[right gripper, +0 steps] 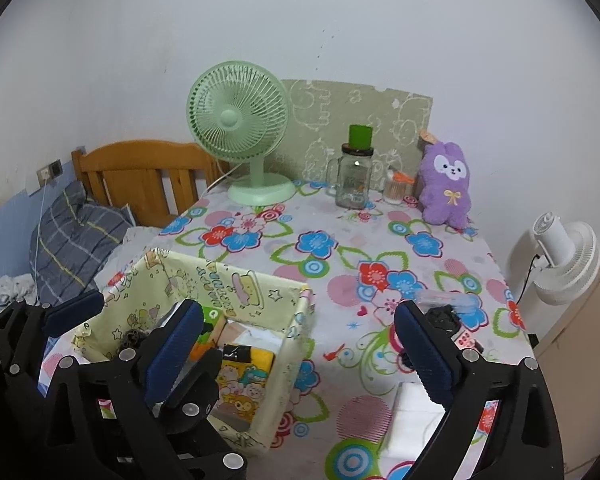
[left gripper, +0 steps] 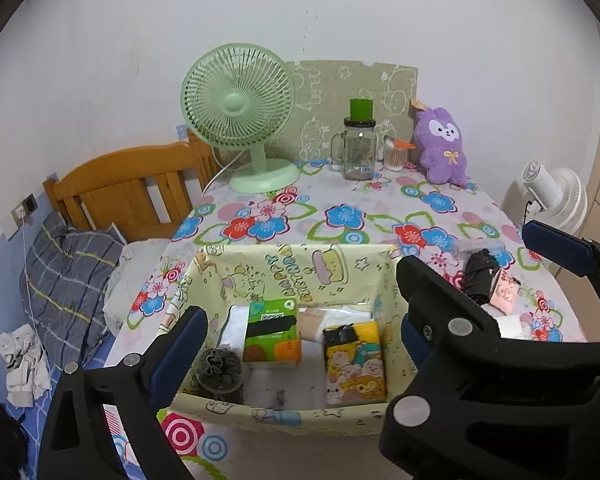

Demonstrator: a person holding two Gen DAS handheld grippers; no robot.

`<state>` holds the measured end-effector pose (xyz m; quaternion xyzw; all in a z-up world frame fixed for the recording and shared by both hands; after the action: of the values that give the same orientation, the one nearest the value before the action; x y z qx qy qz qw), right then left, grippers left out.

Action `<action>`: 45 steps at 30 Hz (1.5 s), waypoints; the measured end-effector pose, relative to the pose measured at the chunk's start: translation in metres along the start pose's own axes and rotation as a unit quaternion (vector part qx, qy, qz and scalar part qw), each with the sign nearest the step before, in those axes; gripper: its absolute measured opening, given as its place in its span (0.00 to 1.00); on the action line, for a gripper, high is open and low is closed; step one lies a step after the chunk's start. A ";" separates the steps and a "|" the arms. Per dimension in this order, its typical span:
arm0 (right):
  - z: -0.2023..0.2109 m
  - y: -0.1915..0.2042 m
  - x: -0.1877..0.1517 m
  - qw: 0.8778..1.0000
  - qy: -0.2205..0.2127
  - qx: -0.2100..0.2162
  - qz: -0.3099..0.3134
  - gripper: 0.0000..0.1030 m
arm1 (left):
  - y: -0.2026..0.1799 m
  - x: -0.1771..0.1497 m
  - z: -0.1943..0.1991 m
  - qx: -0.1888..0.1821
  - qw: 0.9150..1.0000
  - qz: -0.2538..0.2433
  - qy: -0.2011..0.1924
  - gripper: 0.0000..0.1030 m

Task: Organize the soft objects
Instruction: 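Withdraw both tools from the box toward the white folded towel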

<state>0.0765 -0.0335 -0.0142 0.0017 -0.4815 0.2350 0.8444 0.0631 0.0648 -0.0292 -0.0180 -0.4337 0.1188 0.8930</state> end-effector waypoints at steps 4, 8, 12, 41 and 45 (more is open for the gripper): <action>0.008 -0.008 0.001 1.000 -0.008 -0.005 -0.003 0.97 | -0.009 0.002 0.007 -0.006 1.000 -0.002 -0.008 0.97; 0.016 -0.018 0.000 1.000 -0.014 -0.011 -0.005 0.98 | -0.018 0.002 0.014 -0.011 1.000 -0.004 -0.013 0.98; 0.025 -0.026 -0.001 1.000 -0.019 -0.015 -0.007 0.99 | -0.026 0.003 0.020 -0.016 1.000 -0.005 -0.018 0.98; 0.052 -0.089 -0.038 0.999 -0.009 -0.032 -0.034 1.00 | -0.102 -0.020 0.034 -0.047 0.999 -0.021 -0.004 1.00; 0.051 -0.099 -0.048 0.999 -0.003 -0.031 -0.040 1.00 | -0.112 -0.026 0.031 -0.052 0.998 -0.025 0.003 1.00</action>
<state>0.0545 -0.1524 -0.0037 -0.0048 -0.4911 0.1862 0.8510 0.0456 -0.0525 -0.0147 -0.0540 -0.4373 0.0732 0.8947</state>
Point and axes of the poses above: each gripper's, at about its wrist camera, not at the fingertips, and z roughly against the way its jaws point, y to its left, x to its top, the point moved 2 cm from there along -z, roughly the way its jaws point, and after that the axes turned 14 degrees about z, right-handed, at the moved point
